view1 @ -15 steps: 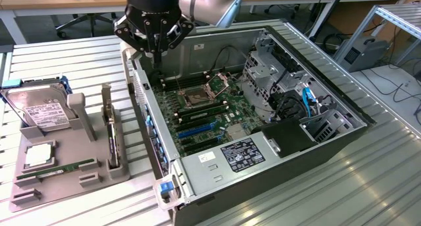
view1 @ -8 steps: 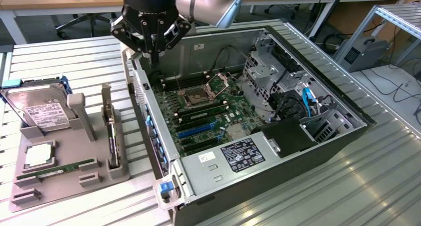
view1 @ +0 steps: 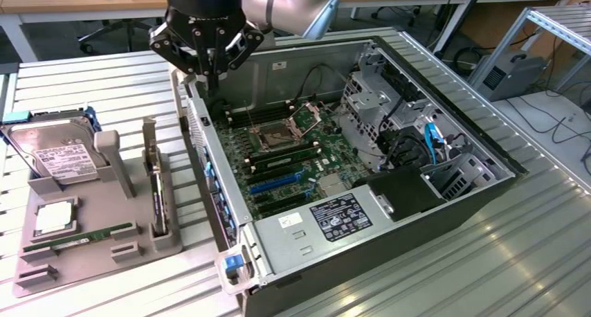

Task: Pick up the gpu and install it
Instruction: 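Reach for the gpu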

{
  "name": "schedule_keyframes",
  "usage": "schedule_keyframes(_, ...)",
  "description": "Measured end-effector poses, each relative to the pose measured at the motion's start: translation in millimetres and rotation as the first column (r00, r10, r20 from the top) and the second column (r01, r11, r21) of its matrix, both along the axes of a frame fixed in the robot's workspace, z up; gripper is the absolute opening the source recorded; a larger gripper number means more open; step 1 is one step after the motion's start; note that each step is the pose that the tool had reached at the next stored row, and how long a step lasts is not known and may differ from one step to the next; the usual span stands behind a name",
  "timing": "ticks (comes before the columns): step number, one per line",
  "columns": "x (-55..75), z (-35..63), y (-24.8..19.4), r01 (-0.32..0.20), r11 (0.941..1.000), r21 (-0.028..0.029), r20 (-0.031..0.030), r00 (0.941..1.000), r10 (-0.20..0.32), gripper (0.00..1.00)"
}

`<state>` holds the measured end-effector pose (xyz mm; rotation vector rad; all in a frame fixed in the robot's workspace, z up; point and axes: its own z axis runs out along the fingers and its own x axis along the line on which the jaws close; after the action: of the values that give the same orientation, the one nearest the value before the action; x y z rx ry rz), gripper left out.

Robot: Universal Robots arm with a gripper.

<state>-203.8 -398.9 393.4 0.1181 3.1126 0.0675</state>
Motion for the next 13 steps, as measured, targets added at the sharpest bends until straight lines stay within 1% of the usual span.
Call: schedule_keyframes(13, -7.3, 0.0, 0.0, 0.000, 1.0000, 0.0001, 0.0001, 1.0000, 0.000, 0.11)
